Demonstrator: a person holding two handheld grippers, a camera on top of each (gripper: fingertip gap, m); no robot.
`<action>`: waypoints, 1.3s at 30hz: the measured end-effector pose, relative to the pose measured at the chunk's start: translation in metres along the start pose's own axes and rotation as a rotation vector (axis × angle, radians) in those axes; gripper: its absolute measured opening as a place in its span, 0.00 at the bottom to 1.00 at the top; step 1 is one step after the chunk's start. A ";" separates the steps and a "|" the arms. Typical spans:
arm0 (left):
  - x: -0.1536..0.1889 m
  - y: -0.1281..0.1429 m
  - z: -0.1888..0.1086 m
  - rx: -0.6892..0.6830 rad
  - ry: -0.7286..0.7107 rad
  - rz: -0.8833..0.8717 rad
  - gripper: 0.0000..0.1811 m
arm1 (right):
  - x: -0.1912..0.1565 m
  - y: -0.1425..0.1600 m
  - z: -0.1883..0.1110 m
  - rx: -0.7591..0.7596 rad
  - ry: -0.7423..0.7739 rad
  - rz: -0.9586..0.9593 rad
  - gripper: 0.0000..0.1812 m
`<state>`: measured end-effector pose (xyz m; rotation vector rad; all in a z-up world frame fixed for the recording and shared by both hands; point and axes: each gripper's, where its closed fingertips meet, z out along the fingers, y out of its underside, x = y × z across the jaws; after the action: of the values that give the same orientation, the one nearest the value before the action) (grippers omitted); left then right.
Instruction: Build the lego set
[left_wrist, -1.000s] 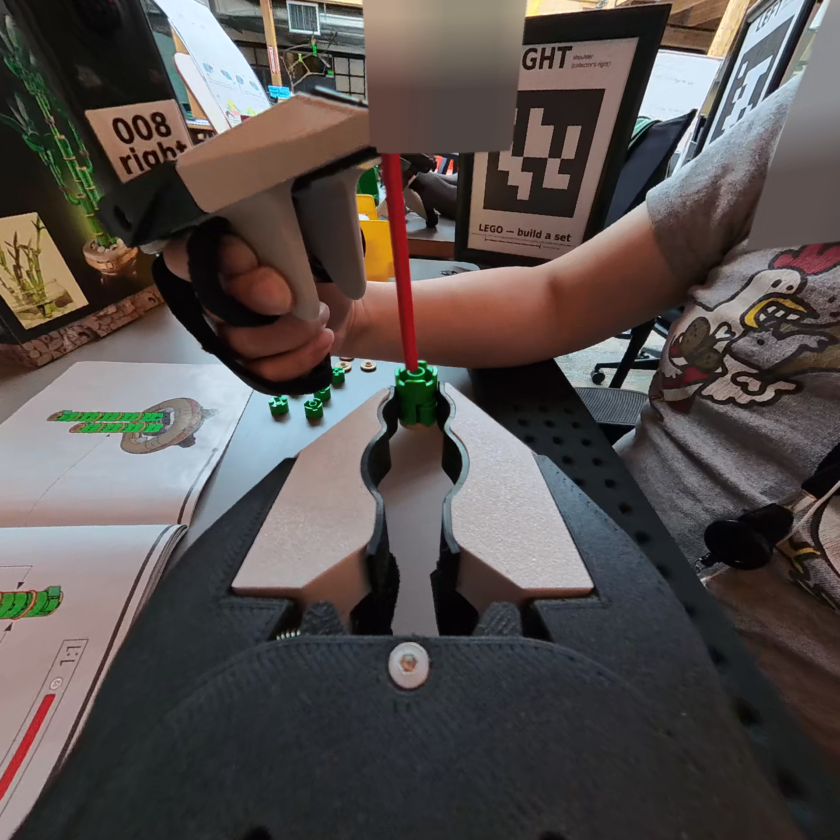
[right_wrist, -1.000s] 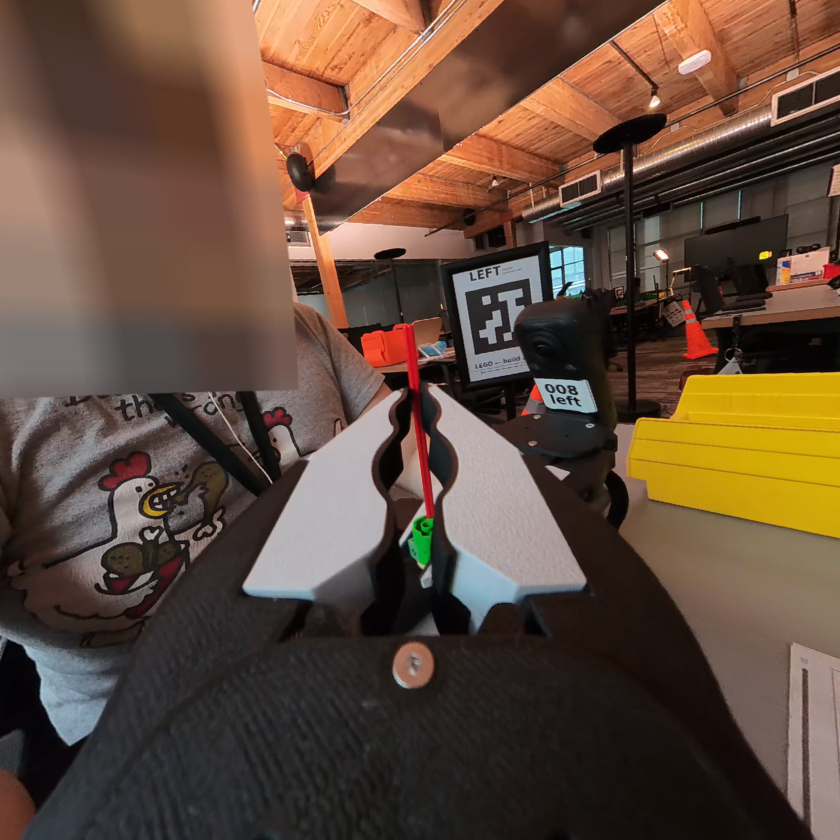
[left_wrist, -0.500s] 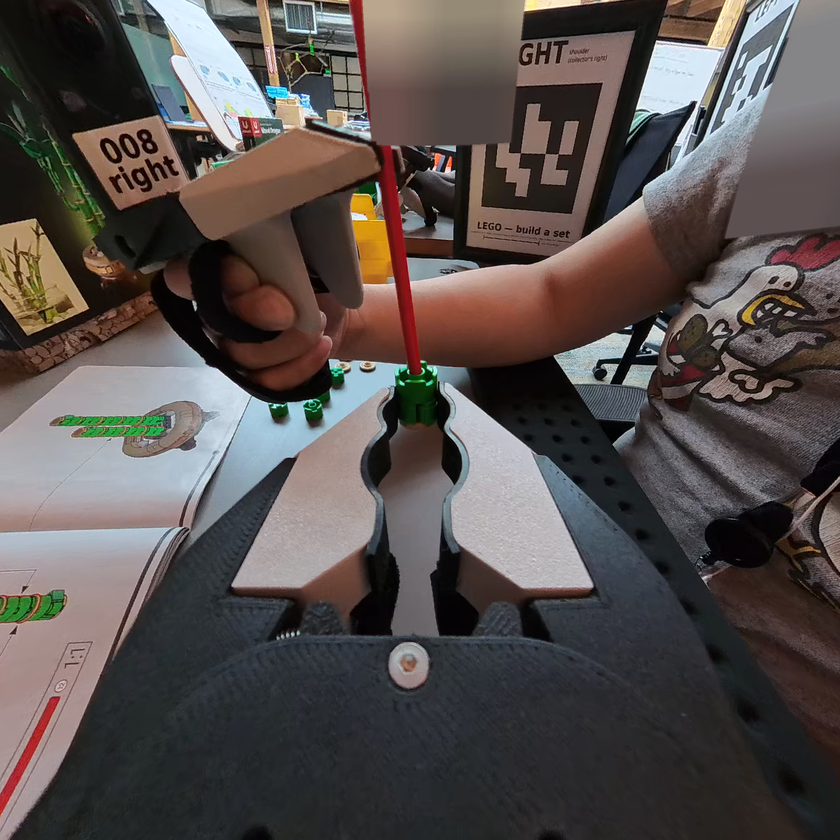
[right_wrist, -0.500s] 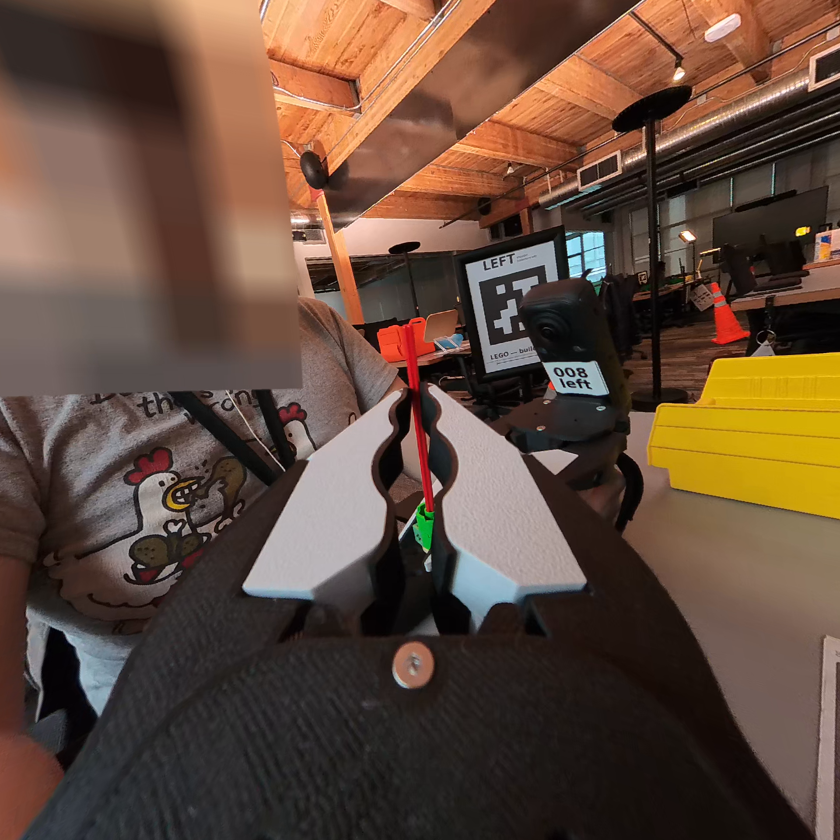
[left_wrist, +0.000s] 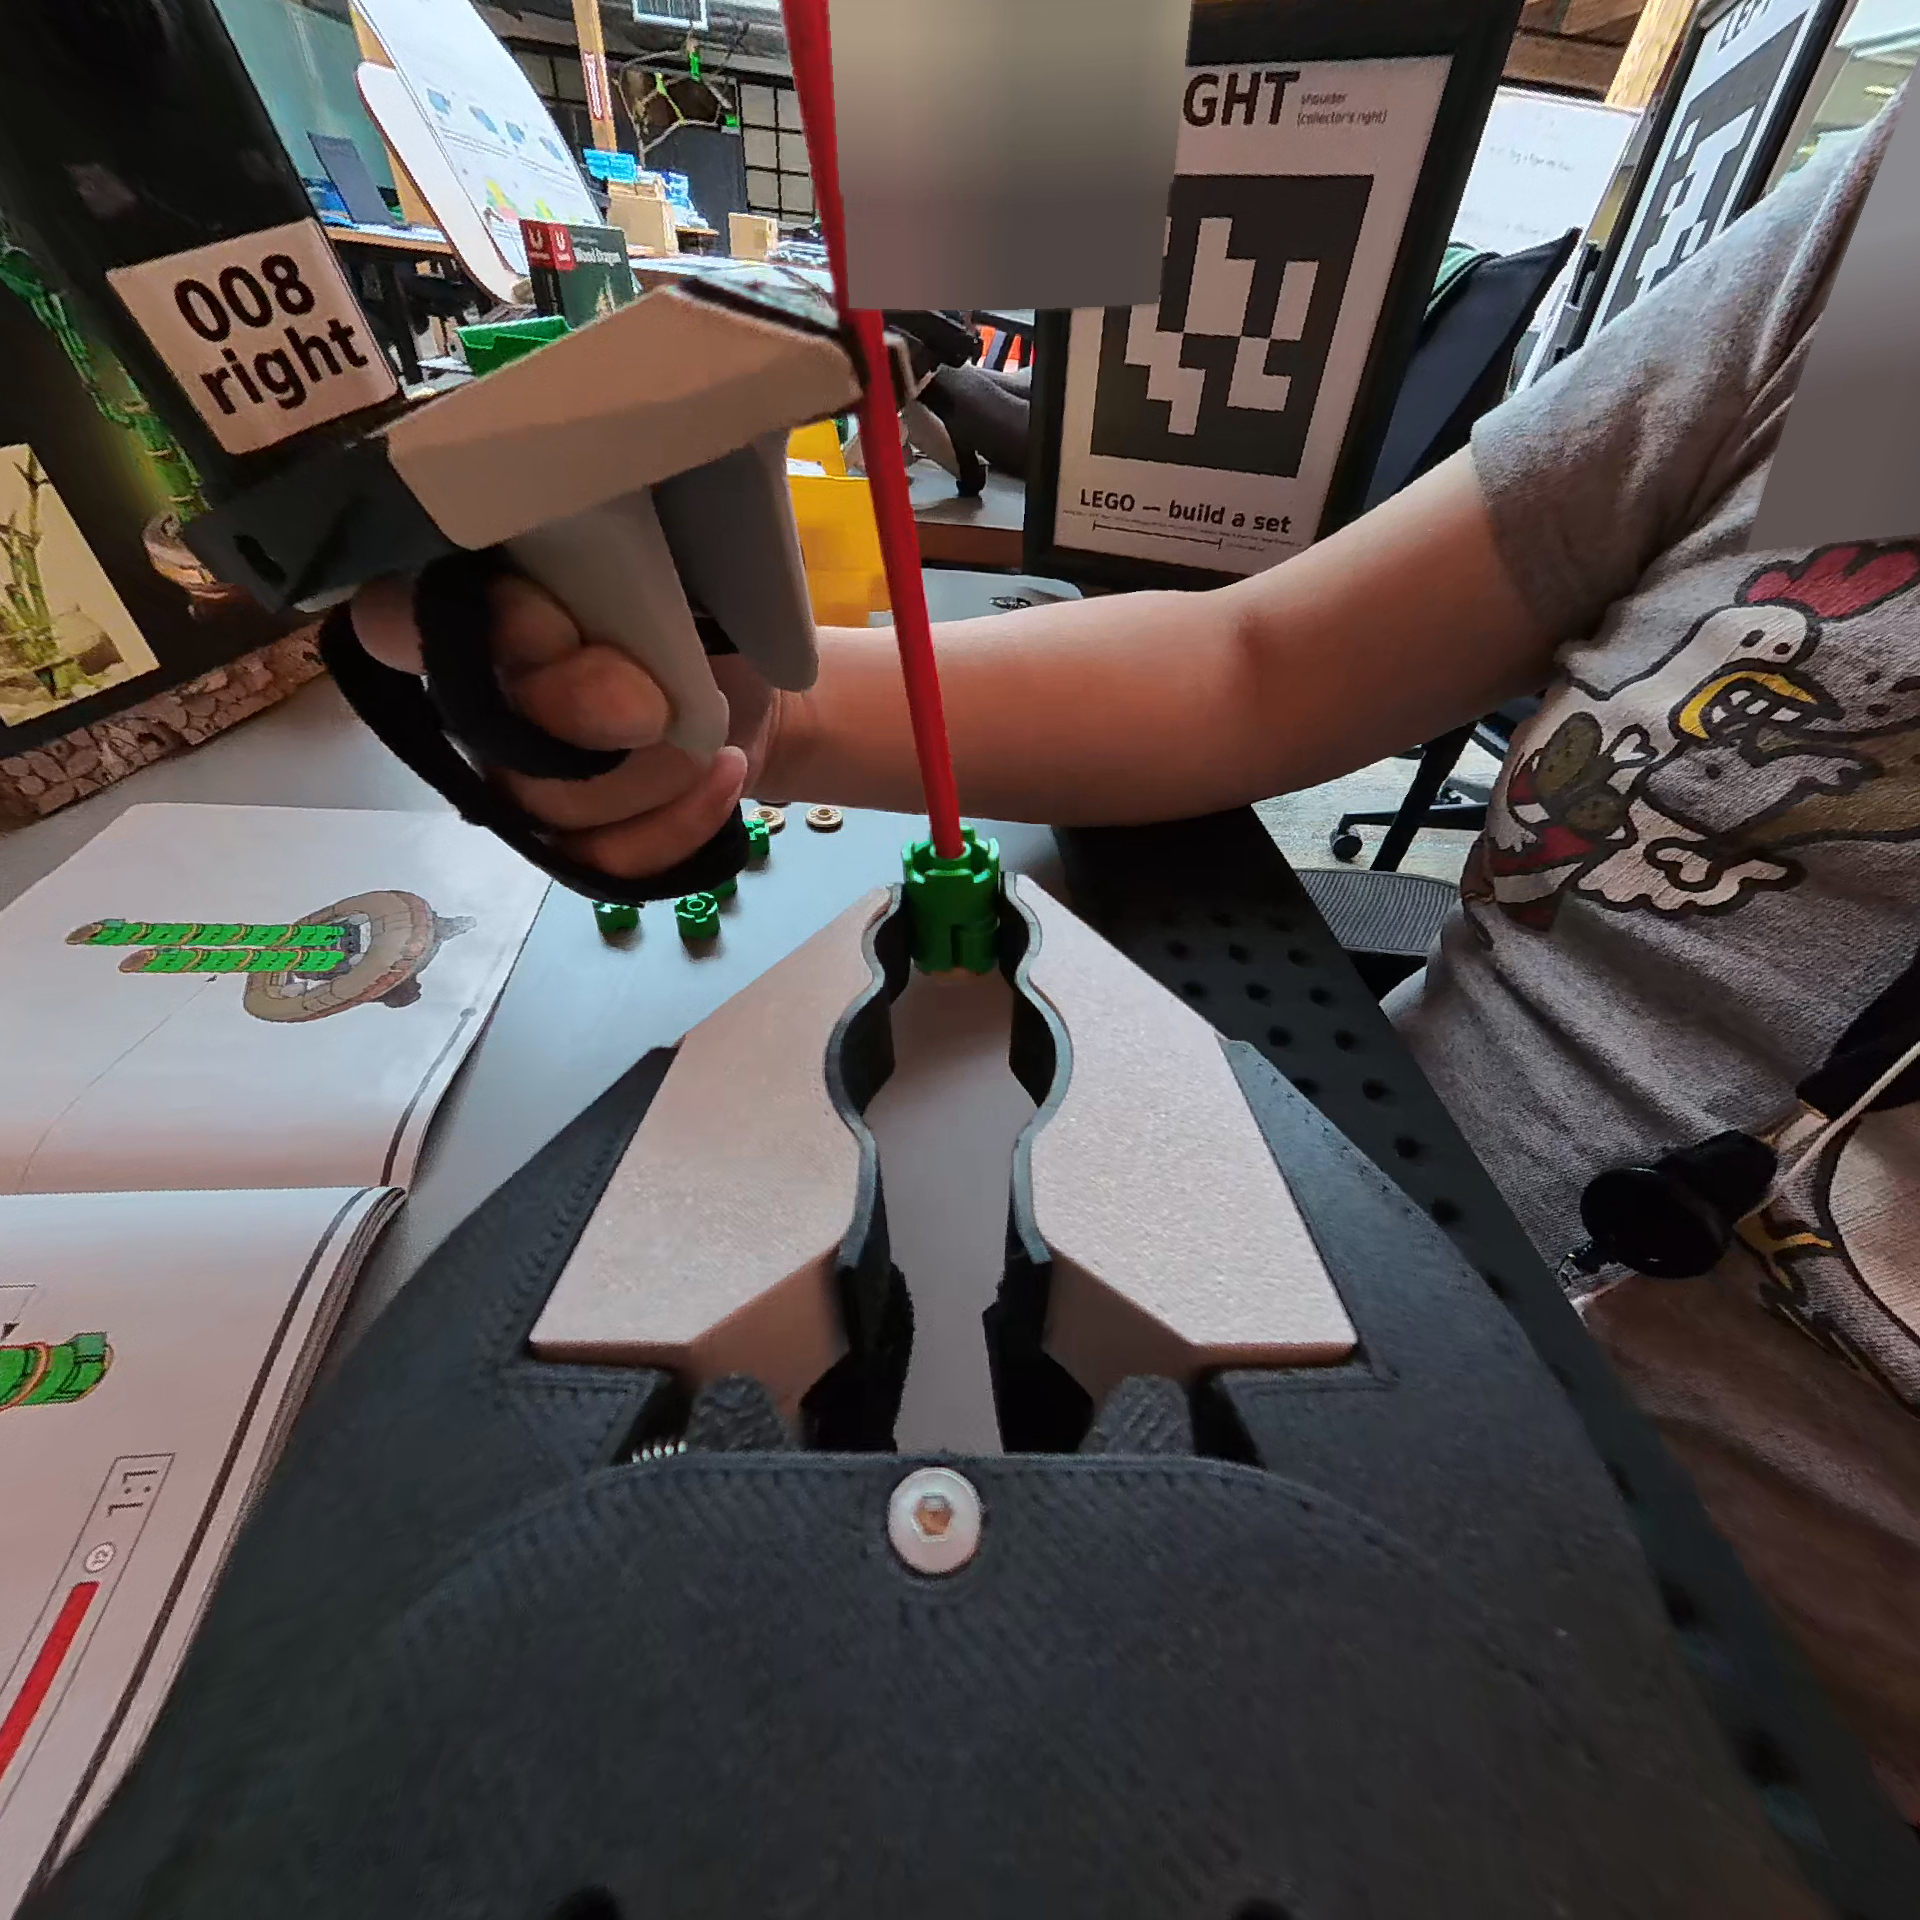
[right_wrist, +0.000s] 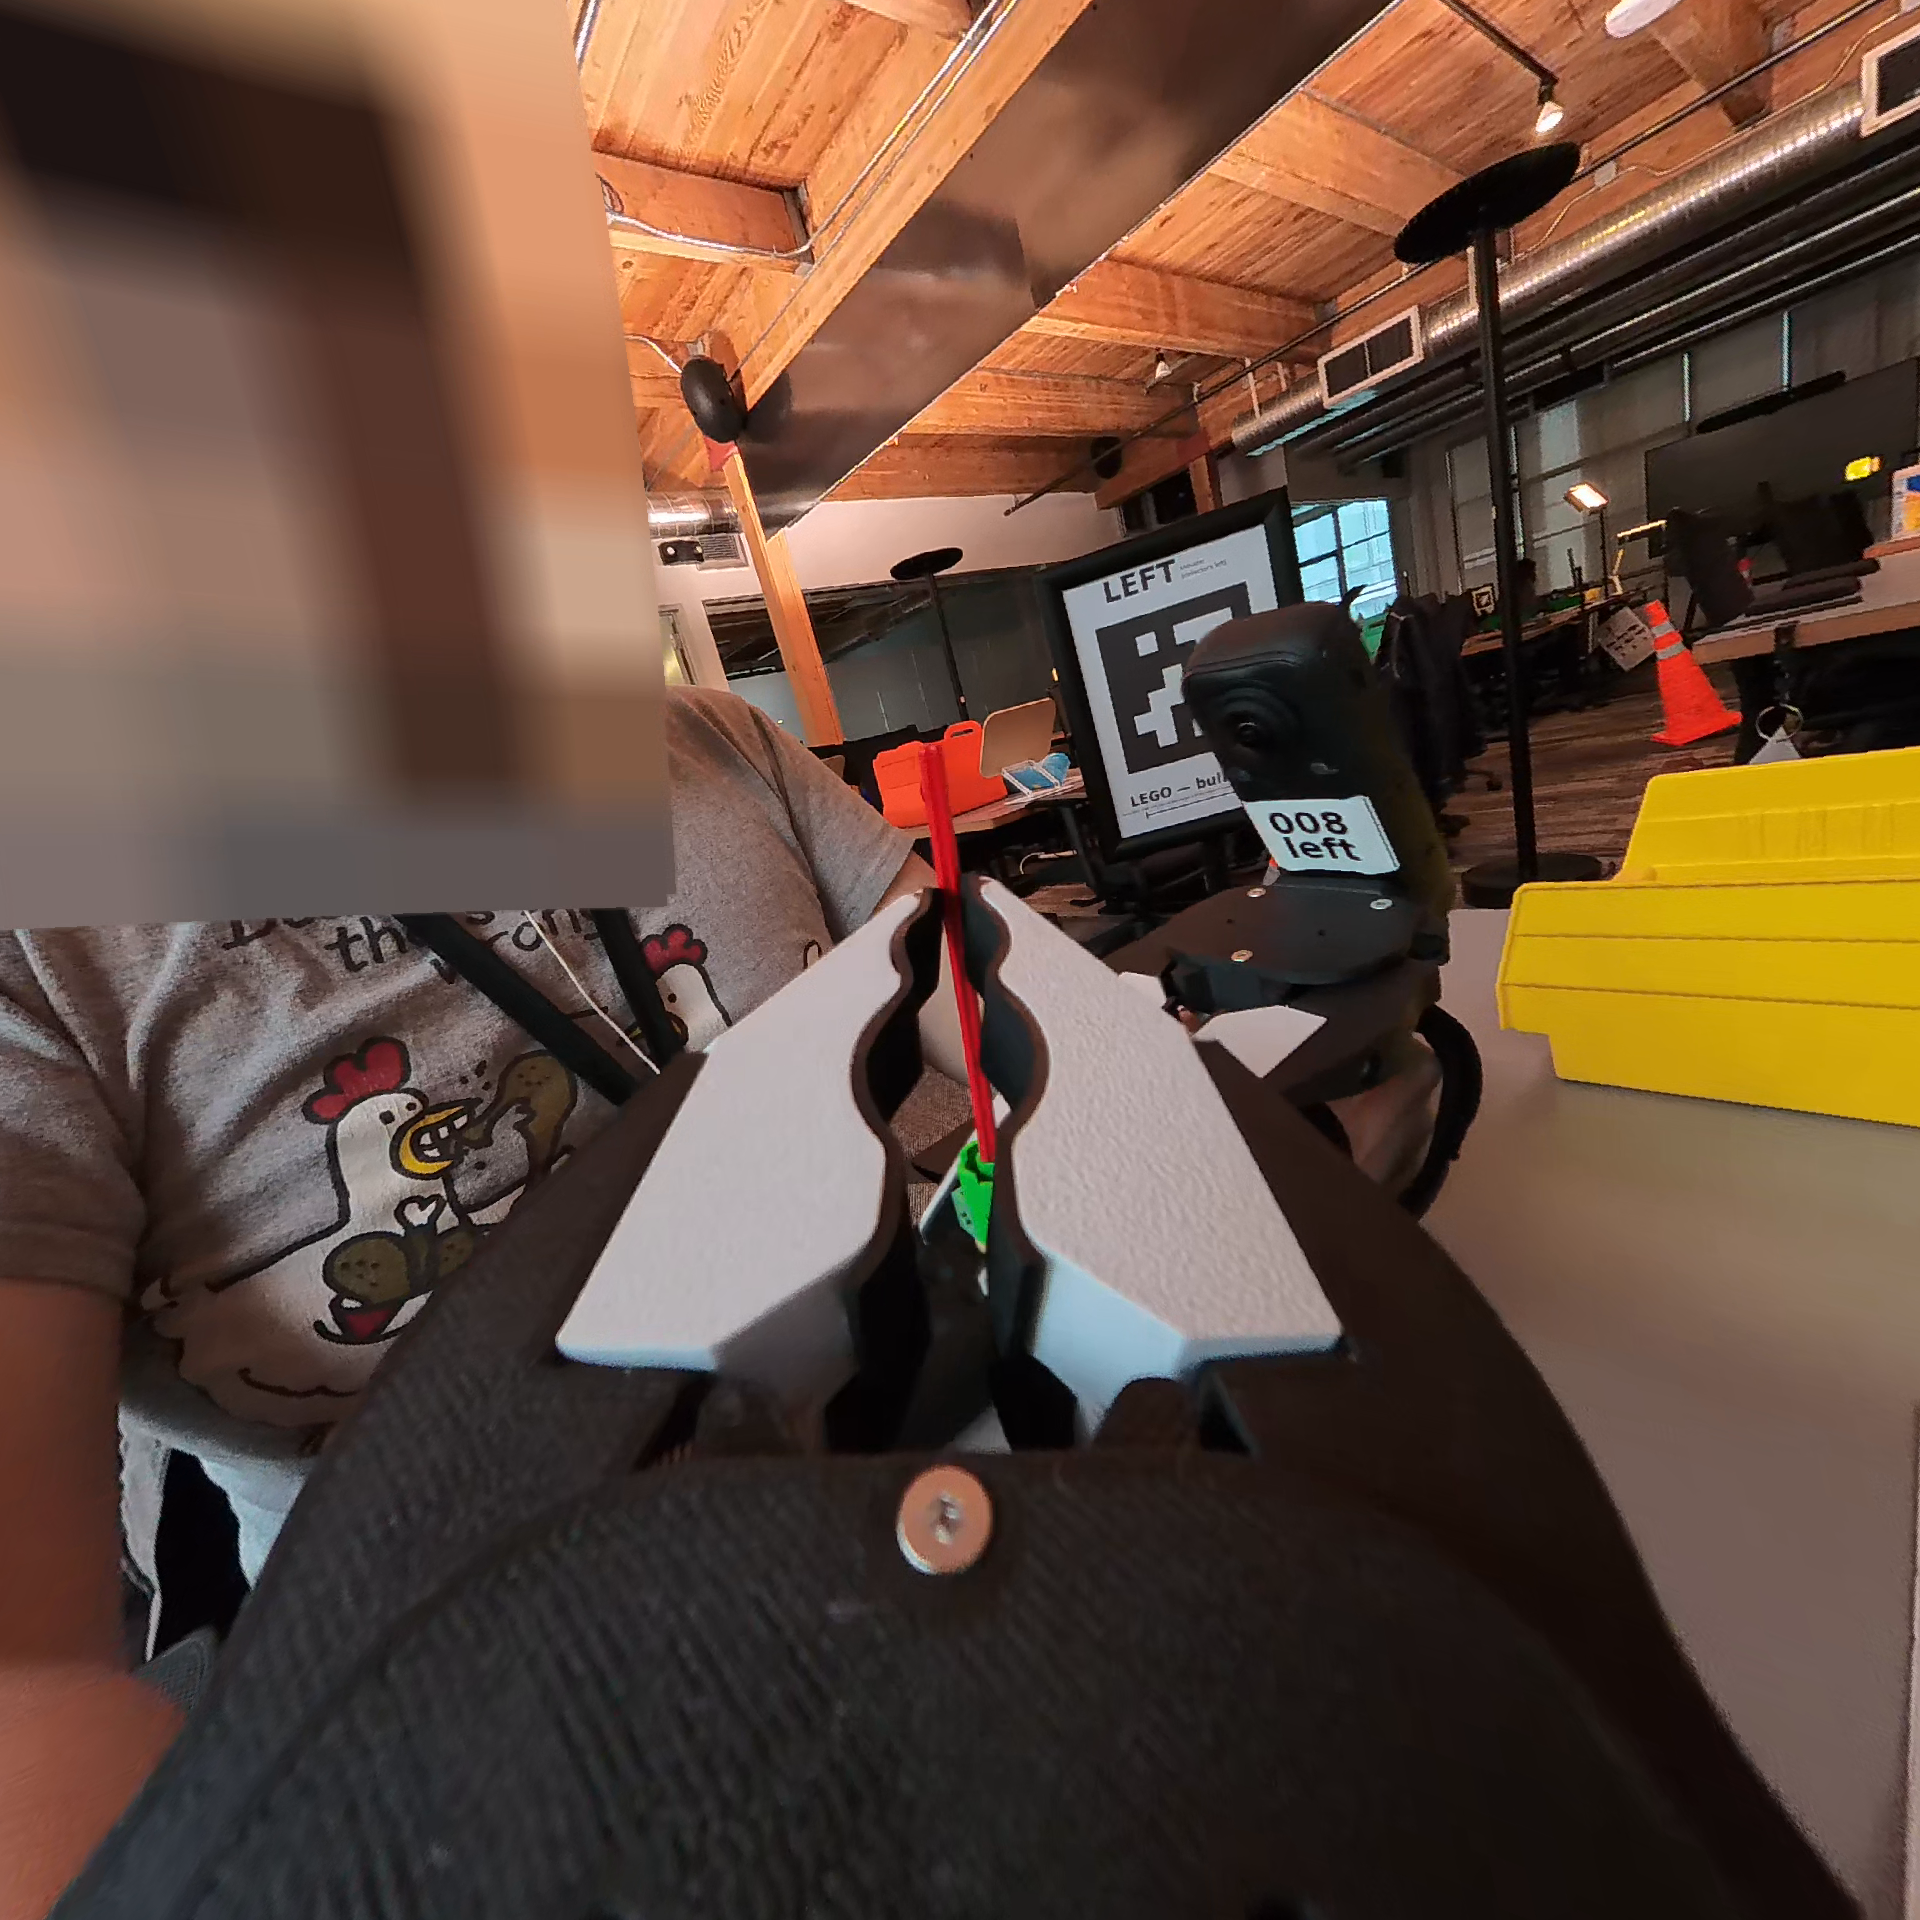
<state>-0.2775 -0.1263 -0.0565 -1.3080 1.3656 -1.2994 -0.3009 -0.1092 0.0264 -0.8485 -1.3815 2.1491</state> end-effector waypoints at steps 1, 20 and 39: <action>0.000 0.000 0.000 -0.003 -0.004 0.003 0.08 | 0.002 0.000 -0.001 0.005 0.010 0.003 0.01; -0.004 -0.002 -0.006 0.020 0.006 -0.062 0.08 | 0.007 -0.005 -0.003 0.055 0.008 0.046 0.01; -0.004 0.001 -0.005 -0.006 0.002 -0.044 0.08 | 0.009 0.000 -0.004 0.003 0.053 -0.014 0.01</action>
<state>-0.2823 -0.1219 -0.0570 -1.3479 1.3506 -1.3274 -0.3041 -0.1008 0.0231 -0.8855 -1.3540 2.1030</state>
